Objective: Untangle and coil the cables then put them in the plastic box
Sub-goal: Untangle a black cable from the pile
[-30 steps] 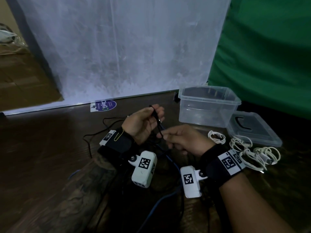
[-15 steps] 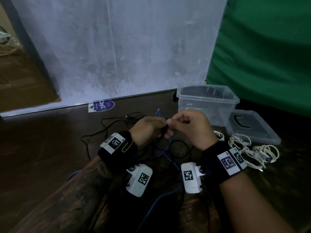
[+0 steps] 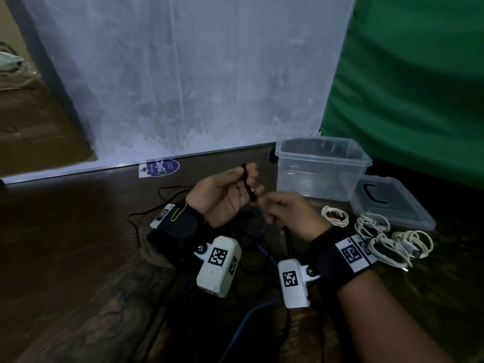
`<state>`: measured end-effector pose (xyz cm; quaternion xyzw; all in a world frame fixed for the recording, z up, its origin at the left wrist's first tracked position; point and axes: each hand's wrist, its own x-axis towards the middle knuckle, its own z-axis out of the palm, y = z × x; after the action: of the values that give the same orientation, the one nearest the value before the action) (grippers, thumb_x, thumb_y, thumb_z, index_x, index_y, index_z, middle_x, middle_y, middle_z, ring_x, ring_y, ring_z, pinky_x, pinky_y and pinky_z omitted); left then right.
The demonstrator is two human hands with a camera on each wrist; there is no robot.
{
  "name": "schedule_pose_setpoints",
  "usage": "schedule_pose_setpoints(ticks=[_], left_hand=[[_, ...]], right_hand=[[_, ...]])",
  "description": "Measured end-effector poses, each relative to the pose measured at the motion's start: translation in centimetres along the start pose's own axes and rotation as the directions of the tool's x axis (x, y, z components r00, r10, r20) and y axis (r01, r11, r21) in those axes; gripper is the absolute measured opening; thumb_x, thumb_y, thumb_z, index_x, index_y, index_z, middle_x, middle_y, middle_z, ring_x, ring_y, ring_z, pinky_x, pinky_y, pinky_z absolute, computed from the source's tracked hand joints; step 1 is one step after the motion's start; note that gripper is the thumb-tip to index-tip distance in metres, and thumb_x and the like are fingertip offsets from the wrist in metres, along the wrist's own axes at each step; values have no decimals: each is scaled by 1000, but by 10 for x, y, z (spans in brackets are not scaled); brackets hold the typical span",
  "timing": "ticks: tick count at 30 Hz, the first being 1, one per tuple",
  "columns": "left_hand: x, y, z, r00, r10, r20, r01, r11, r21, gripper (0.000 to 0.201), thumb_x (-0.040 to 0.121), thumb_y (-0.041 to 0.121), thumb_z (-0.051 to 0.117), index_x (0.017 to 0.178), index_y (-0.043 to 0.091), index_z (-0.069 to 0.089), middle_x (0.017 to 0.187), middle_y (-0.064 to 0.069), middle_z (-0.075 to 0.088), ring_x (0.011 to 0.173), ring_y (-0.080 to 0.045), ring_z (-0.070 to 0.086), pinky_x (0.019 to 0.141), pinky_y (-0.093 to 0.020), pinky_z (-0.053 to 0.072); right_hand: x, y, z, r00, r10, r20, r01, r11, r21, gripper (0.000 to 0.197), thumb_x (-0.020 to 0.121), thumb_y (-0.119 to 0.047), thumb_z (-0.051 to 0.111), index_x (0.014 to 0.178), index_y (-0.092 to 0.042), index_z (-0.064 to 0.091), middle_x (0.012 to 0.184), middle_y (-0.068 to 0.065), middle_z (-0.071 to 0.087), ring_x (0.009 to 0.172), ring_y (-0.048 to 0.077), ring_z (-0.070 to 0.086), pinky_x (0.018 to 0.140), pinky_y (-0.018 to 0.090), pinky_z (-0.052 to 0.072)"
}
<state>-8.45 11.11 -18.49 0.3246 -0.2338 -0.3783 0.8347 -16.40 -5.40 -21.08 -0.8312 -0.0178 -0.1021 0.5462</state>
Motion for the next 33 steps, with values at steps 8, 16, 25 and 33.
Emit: schedule_pose_setpoints(ticks=[8,16,25,33], left_hand=[[10,-2,-10,903,250,-350,-225,968,110,24,99,2,35,99,-3,59,76,-10,71,68,-16,70,68,-27,59],[2,-10,-11,947,291,-138,-36,521,853,26,97,3,48,80,8,67,66,1,66,56,-3,57,58,-14,45],[-3,-13,3,999,-27,-26,37,644,764,23,89,21,52,83,6,68,70,-10,64,61,-18,56,63,-28,43],[-12,4,8,983,-185,9,175,942,285,20,90,23,50,78,9,57,60,0,46,53,-12,44,57,-25,49]], right_hand=[[-13,-20,9,958,57,282,-39,997,-67,24,101,-6,50,118,0,65,65,4,57,41,-3,48,44,7,34],[-11,-26,5,988,-129,84,141,978,-153,19,93,-21,65,78,-15,75,50,-12,57,52,3,49,57,20,37],[-3,-15,-7,948,-274,-161,300,939,170,30,94,-9,64,68,5,61,61,20,66,60,35,69,71,42,54],[4,-7,-16,938,-165,-304,238,946,222,13,89,-8,69,81,-15,60,58,-13,56,48,-2,45,47,8,34]])
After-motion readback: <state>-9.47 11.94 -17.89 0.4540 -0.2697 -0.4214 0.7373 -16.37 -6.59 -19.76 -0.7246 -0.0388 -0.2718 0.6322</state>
